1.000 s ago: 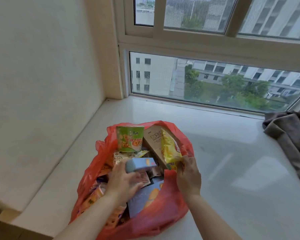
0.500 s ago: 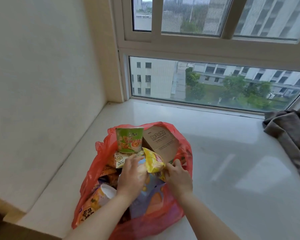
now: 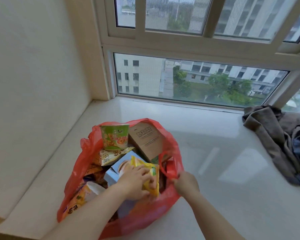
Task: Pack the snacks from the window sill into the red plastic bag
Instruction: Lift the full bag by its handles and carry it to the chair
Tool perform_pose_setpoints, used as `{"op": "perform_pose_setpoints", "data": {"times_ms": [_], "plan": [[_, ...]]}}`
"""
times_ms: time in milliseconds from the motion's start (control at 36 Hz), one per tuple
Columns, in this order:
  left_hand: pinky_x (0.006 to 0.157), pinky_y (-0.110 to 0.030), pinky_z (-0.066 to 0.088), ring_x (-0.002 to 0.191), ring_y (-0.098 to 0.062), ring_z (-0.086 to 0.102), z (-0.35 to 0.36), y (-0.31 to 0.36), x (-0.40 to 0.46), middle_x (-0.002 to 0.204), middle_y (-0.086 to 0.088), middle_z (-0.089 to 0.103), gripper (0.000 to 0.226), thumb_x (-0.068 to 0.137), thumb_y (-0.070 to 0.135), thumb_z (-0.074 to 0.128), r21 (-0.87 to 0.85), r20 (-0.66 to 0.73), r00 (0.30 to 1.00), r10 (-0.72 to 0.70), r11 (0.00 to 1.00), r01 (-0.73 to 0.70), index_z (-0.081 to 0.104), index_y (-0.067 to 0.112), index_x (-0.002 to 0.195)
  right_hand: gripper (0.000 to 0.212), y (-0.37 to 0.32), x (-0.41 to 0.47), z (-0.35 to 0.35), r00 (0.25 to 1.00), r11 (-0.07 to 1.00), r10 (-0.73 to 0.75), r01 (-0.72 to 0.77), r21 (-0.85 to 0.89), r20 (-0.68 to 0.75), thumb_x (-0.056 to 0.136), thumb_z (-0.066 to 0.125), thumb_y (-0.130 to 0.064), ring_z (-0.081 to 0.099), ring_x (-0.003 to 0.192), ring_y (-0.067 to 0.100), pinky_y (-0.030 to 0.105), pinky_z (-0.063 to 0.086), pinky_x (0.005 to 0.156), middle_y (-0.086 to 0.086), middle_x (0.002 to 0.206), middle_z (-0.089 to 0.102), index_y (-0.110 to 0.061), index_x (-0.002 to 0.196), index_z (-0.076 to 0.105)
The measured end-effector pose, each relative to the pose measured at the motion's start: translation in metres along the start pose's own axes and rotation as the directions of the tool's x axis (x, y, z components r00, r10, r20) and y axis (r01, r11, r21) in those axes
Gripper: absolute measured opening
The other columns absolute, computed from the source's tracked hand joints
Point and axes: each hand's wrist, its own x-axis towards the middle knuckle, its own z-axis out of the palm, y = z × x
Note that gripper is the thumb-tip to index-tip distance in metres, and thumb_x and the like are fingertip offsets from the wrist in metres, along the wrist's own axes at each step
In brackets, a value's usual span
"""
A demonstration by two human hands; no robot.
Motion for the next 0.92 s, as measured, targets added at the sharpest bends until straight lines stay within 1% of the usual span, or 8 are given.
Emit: {"op": "perform_pose_setpoints", "data": {"times_ms": [111, 194, 278, 444, 528, 639, 806, 917], "plan": [[0.101, -0.036, 0.038, 0.124, -0.019, 0.047, -0.006, 0.009, -0.007, 0.131, 0.006, 0.055, 0.032, 0.096, 0.035, 0.043, -0.288, 0.036, 0.999, -0.004, 0.957, 0.014, 0.055, 0.031, 0.125, 0.016, -0.017, -0.004, -0.021, 0.995, 0.778, -0.008, 0.068, 0.624, -0.097, 0.095, 0.051, -0.018, 0.056, 0.095, 0.033, 0.033, 0.037, 0.073, 0.019, 0.096, 0.061, -0.005, 0.093, 0.061], [0.102, -0.030, 0.033, 0.126, -0.017, 0.047, -0.021, -0.003, -0.013, 0.128, 0.003, 0.058, 0.026, 0.096, 0.025, 0.047, -0.370, -0.276, 0.944, -0.181, 0.926, 0.070, 0.065, 0.024, 0.114, 0.022, -0.031, -0.009, -0.029, 1.000, 0.533, -0.022, 0.028, 0.846, -0.019, 0.096, 0.050, -0.015, 0.056, 0.091, 0.028, 0.040, 0.043, 0.091, 0.025, 0.103, 0.062, 0.002, 0.107, 0.060], [0.096, -0.036, 0.035, 0.107, -0.028, 0.053, -0.039, -0.045, -0.018, 0.112, -0.008, 0.060, 0.038, 0.066, 0.013, 0.072, -0.157, -0.785, 0.569, -0.245, 0.967, 0.199, 0.065, 0.020, 0.102, 0.021, -0.044, -0.010, -0.031, 0.996, 0.413, -0.086, 0.008, 0.910, 0.030, 0.095, 0.050, -0.017, 0.052, 0.081, 0.021, 0.032, 0.042, 0.076, 0.007, 0.079, 0.059, -0.013, 0.079, 0.062], [0.113, -0.055, 0.009, 0.141, -0.031, 0.018, -0.048, -0.114, -0.040, 0.151, -0.017, 0.024, 0.077, 0.081, 0.031, 0.067, -0.475, -0.459, 0.358, -0.813, 0.566, 0.674, 0.025, 0.017, 0.145, 0.029, -0.082, -0.022, -0.036, 0.975, 0.354, -0.145, -0.106, 0.929, 0.167, 0.084, 0.047, 0.002, 0.058, 0.062, 0.025, 0.041, 0.050, 0.069, 0.009, 0.055, 0.063, -0.008, 0.063, 0.064], [0.105, -0.044, 0.032, 0.119, -0.027, 0.051, -0.050, -0.131, -0.039, 0.122, -0.009, 0.062, 0.039, 0.092, 0.039, 0.048, -0.583, -0.324, 0.372, -0.870, 0.494, 0.646, 0.054, 0.017, 0.123, 0.035, -0.091, -0.029, -0.049, 0.962, 0.256, -0.141, -0.191, 0.948, 0.232, 0.066, 0.039, 0.017, 0.050, 0.042, 0.021, 0.029, 0.039, 0.048, 0.011, 0.047, 0.051, -0.003, 0.043, 0.058], [0.072, -0.033, 0.038, 0.093, -0.033, 0.058, -0.079, -0.121, -0.042, 0.092, -0.017, 0.064, 0.041, 0.097, 0.035, 0.040, -0.771, -0.269, 0.488, -0.831, 0.489, 0.408, 0.064, 0.005, 0.081, 0.018, -0.095, -0.026, -0.073, 0.950, 0.098, -0.122, -0.277, 0.956, 0.287, 0.087, 0.039, -0.005, 0.045, 0.033, 0.013, 0.014, 0.038, 0.036, 0.008, 0.057, 0.048, 0.001, 0.095, 0.055], [0.076, -0.033, 0.050, 0.083, -0.028, 0.066, -0.130, -0.123, -0.033, 0.089, -0.014, 0.070, 0.047, 0.086, 0.051, 0.058, -0.822, -0.130, 0.537, -0.833, 0.394, 0.412, 0.071, 0.006, 0.085, 0.015, -0.105, -0.019, -0.095, 0.985, 0.573, -0.102, -0.057, 0.817, 0.140, 0.089, 0.049, -0.009, 0.046, 0.045, 0.011, 0.019, 0.035, 0.040, 0.004, 0.059, 0.053, -0.009, 0.077, 0.058], [0.071, -0.031, 0.044, 0.083, -0.026, 0.058, -0.173, -0.119, -0.036, 0.091, -0.008, 0.066, 0.028, 0.095, 0.035, 0.049, -0.831, -0.322, 0.523, -0.789, 0.500, 0.243, 0.066, 0.016, 0.085, 0.032, -0.098, -0.014, -0.106, 0.991, 0.555, -0.123, 0.107, 0.825, -0.045, 0.089, 0.032, 0.009, 0.057, 0.034, 0.009, 0.013, 0.043, 0.037, 0.016, 0.093, 0.060, -0.003, 0.097, 0.060]]}}
